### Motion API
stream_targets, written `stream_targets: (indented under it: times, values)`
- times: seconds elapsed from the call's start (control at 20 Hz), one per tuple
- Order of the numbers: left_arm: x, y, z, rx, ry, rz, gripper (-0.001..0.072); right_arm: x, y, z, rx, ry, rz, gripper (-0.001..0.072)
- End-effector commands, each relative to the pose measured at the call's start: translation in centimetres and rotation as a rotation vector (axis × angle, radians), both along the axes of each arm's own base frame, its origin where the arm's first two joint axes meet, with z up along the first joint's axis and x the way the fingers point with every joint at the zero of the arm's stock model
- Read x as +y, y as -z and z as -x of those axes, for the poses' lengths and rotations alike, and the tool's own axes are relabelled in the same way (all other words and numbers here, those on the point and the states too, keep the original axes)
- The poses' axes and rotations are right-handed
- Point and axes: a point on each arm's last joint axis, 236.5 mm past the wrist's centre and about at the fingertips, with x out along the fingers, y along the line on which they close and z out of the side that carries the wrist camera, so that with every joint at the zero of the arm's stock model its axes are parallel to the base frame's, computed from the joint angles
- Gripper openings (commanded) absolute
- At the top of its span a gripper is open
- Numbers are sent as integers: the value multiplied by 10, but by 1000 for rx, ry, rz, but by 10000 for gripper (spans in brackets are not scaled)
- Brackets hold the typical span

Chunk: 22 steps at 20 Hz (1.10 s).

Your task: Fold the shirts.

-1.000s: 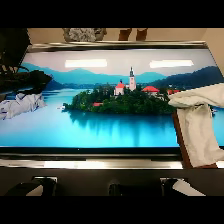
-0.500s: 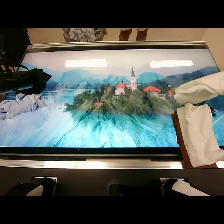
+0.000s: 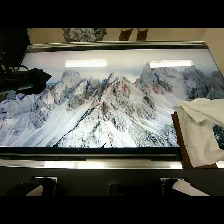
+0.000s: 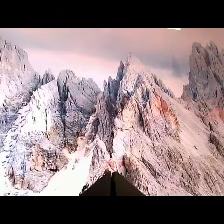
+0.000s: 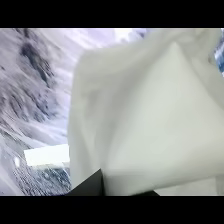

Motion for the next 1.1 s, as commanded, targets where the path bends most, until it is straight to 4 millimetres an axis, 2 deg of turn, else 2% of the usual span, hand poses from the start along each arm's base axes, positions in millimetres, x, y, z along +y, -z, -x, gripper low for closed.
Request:
stream_targets:
  times: [0.0, 0.15, 0.25, 0.35, 0.4, 0.45, 0.5, 0.55, 0.65, 0.7, 0.75, 0.8, 0.85, 0.9, 0.95, 1.0, 1.05]
  values:
    - [0, 1, 1, 6, 5, -3, 25, -3, 48, 65, 297, 54, -15, 54]
    - [0, 2, 1, 8, 5, -4, 25, 15, 93, 118, 495, 85, -50, 55]
    - [0, 2, 1, 8, 5, -3, 25, 20, 117, 145, 579, 96, -32, 55]
    - [0, 2, 1, 7, 5, -3, 25, 21, 134, 148, 578, 120, -15, 57]
    - [0, 2, 1, 7, 5, -4, 25, 20, 139, 145, 562, 133, -10, 111]
    - [0, 2, 1, 7, 5, -4, 25, 16, 140, 141, 543, 139, 6, 369]
    - [0, 2, 1, 7, 5, -4, 26, 11, 139, 137, 519, 128, 33, 715]
    - [0, 1, 1, 7, 5, -4, 26, 3, 134, 134, 498, 97, 74, 688]
    - [0, -5, 2, -7, 12, -11, 24, -31, 107, 112, 393, 73, 222, 683]
    - [1, -18, 1, -34, 18, -35, 23, -52, 78, 86, 282, 63, 328, 661]
    - [8, -34, -2, -79, 7, -87, 22, -72, 37, 54, 154, 37, 468, 661]
    - [21, -52, -6, -121, -28, -170, 22, -81, -17, 12, -3, -22, 640, 661]
    - [42, -68, -13, -145, -100, -286, 21, -72, -75, -31, -172, -82, 794, 662]
    - [66, -74, -20, -131, -186, -408, 21, -46, -119, -68, -321, -134, 876, 664]
    - [83, -69, -26, -82, -246, -502, 21, -3, -149, -103, -460, -201, 896, 664]
    - [88, -54, -30, -19, -265, -539, 23, 43, -157, -126, -542, -261, 858, 665]
    - [85, -25, -32, 76, -257, -531, 50, 93, -143, -142, -556, -347, 779, 670]
